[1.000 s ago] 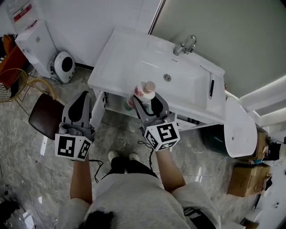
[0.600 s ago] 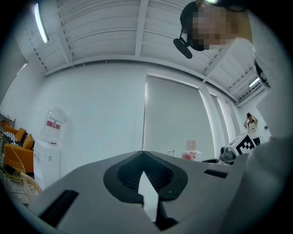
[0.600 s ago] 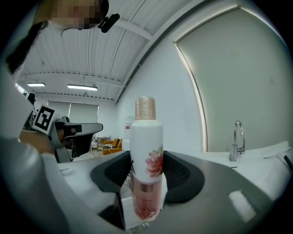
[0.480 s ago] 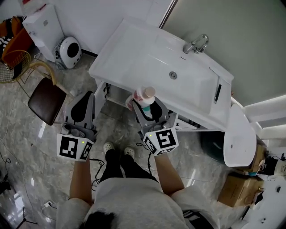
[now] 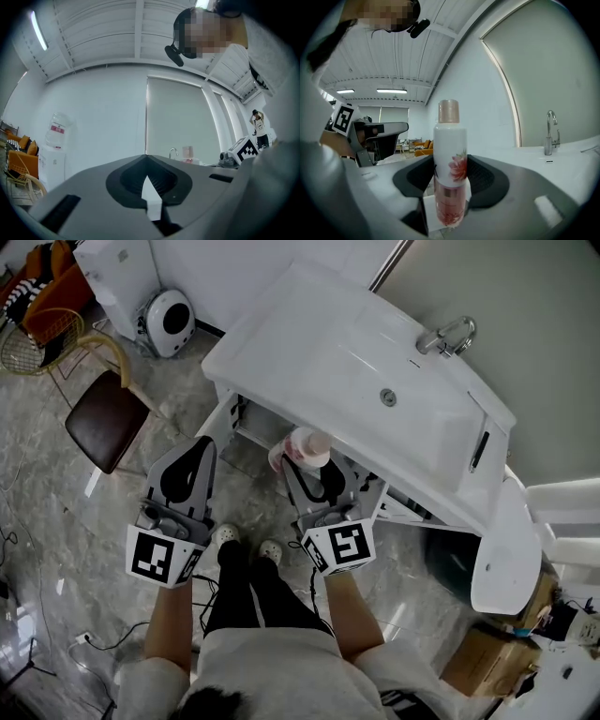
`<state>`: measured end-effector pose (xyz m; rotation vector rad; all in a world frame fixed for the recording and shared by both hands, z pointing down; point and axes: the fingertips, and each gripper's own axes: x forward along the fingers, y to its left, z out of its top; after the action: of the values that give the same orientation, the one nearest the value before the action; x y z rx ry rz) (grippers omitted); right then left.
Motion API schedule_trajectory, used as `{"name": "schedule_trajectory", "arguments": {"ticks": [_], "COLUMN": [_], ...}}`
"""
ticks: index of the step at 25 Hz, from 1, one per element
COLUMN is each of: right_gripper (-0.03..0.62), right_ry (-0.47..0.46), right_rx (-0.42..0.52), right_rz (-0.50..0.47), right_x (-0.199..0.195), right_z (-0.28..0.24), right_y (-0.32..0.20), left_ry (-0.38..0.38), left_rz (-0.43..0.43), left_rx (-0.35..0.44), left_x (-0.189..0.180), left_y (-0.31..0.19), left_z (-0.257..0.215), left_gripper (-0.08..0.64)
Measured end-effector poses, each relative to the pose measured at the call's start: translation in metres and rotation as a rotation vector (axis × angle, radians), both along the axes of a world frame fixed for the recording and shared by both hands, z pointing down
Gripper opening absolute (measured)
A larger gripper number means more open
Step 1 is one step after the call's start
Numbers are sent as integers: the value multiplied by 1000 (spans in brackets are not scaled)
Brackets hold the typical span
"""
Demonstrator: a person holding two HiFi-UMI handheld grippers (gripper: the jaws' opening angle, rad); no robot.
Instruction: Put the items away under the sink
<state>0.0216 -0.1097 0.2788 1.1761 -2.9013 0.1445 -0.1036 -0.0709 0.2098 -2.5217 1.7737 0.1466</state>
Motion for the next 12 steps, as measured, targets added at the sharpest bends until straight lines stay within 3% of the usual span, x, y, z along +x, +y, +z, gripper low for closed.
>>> {"name": "schedule_trajectory", "arguments": {"ticks": [12], "right_gripper": [227], "right_ry": [0], "right_rx": [-28], "right_rz": [-16], "right_x": [-25], "right_z": [49], "right_y": [16], "left_ry": [53], "left_rz": [30], "left_rx": [-17], "left_x": [1], "left_y": [12], "left_z": [46], "left_gripper": [-2]}}
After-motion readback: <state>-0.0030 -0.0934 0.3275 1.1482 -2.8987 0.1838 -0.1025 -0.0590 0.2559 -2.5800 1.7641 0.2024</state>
